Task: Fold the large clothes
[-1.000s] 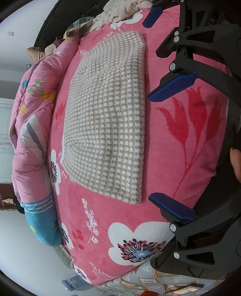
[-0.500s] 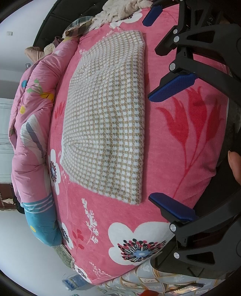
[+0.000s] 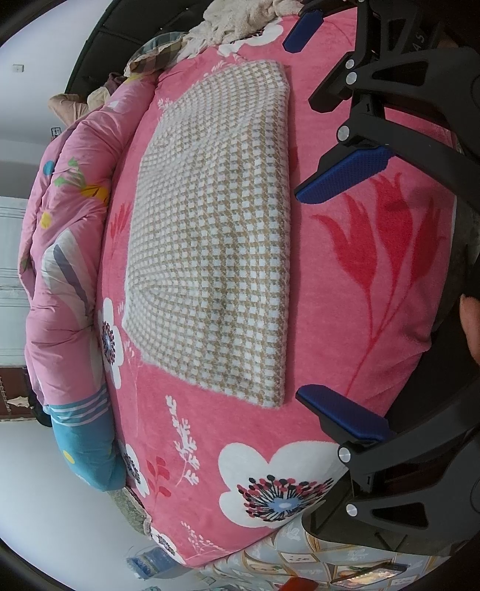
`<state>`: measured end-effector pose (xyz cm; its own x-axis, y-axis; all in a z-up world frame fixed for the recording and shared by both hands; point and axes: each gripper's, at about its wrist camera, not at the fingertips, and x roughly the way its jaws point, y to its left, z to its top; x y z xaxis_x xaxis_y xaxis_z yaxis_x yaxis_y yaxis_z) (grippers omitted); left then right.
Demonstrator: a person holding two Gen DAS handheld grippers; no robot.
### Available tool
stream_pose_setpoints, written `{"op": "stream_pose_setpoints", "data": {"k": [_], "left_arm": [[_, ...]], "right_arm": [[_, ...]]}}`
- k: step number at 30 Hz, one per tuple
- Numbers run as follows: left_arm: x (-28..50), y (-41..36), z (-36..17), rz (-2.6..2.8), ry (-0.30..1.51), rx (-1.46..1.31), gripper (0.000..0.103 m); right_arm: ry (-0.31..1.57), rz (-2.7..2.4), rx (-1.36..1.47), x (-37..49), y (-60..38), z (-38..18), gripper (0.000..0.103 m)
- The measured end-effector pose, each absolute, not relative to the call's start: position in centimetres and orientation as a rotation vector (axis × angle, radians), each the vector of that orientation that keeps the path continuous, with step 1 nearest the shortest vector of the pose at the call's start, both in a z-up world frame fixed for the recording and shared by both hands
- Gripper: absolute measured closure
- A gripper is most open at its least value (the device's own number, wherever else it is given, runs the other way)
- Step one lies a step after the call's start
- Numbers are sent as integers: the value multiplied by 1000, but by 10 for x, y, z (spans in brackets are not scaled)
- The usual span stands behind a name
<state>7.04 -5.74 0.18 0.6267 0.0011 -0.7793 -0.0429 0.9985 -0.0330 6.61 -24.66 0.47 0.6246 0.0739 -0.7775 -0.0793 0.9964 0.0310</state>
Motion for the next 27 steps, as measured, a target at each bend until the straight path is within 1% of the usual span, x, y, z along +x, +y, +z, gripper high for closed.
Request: {"op": "stream_pose_setpoints", "data": {"k": [27], "left_arm": [[72,-55,2,23,894,-46,8]], "right_arm": [[892,86,-6,66,-246,5,7]]}}
